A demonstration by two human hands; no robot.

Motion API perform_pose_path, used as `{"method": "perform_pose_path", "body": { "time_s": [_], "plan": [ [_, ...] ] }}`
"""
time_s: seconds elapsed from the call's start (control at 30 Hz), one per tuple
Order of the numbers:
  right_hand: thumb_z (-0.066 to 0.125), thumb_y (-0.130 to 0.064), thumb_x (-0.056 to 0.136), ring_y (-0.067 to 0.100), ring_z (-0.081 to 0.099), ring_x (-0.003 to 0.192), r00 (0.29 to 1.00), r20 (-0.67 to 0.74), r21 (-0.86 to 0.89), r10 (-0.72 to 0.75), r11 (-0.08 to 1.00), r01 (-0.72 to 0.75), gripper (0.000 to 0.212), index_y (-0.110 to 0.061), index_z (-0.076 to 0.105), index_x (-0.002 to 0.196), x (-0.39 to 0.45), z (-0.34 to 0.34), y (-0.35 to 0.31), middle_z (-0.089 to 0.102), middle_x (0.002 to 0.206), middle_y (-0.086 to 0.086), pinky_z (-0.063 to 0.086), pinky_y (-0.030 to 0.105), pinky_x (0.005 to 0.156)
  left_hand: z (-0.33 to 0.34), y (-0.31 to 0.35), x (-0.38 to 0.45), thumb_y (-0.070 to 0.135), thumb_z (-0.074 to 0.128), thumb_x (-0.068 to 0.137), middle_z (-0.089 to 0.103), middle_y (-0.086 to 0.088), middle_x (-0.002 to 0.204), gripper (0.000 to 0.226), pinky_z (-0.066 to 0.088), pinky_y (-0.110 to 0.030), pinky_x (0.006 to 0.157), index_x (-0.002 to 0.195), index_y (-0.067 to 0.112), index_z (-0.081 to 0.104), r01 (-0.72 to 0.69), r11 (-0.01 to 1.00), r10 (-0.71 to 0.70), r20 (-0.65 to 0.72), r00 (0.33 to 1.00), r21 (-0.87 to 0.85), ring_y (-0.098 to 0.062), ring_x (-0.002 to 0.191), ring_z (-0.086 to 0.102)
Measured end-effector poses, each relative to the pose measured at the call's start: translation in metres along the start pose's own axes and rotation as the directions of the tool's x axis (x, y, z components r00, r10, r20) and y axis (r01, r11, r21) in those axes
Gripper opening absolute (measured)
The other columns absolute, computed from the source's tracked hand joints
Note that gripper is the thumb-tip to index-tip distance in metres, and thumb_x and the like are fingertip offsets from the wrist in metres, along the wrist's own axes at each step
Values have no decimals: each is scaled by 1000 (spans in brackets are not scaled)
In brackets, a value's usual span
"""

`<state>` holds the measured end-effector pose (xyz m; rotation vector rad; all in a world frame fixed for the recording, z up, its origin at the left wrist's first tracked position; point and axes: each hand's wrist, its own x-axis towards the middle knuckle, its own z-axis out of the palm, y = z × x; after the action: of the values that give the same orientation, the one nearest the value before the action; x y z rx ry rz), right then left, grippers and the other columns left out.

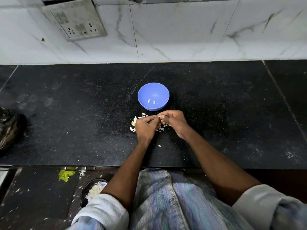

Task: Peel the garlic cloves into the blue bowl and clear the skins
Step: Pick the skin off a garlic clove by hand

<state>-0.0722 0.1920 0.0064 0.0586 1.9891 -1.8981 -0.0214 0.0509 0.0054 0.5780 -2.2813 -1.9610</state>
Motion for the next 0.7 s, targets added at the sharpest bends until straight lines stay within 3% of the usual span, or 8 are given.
{"method": "perform_pose_path", "body": {
  "time_s": [0.13,0.23,0.37,0.53,0.7],
  "plan": [
    [63,4,96,13,64,74,1000,-1,35,13,999,-13,17,1,76,107,1,-1,1,77,90,15,55,22,71,2,-5,3,23,64,96,79,-5,78,22,65,-49,79,84,15,80,36,999,-36,-2,999,-21,-29,75,76],
    [63,3,97,16,64,76,1000,-1,20,10,1000,-10,17,-1,77,107,2,-1,2,77,94,18,55,24,72,4,-5,3,33,71,97,79,-5,76,24,64,-45,76,84,15,80,48,999,-48,-11,999,-22,-26,72,75],
    [63,4,96,12,65,70,1000,-1,-22,-7,1000,7,17,-2,78,101,-1,0,0,77,85,9,56,23,71,6,-6,4,18,77,95,79,-9,77,12,62,-43,75,90,7,78,74,995,-76,-27,997,-67,-18,67,71],
    [67,1,95,10,65,70,999,37,-11,-29,1000,29,14,-2,77,104,-5,-1,0,76,81,6,51,18,63,6,-10,5,17,70,97,78,-18,84,13,57,-40,74,93,7,77,125,987,-124,22,992,-98,-19,71,67],
    [66,-3,97,12,65,73,1000,28,30,3,1000,-4,15,0,75,108,-4,-1,3,76,88,13,53,22,67,5,-15,5,33,63,88,76,-3,79,20,58,-41,76,86,16,73,100,994,-100,-7,995,39,-16,72,66]
  ]
}}
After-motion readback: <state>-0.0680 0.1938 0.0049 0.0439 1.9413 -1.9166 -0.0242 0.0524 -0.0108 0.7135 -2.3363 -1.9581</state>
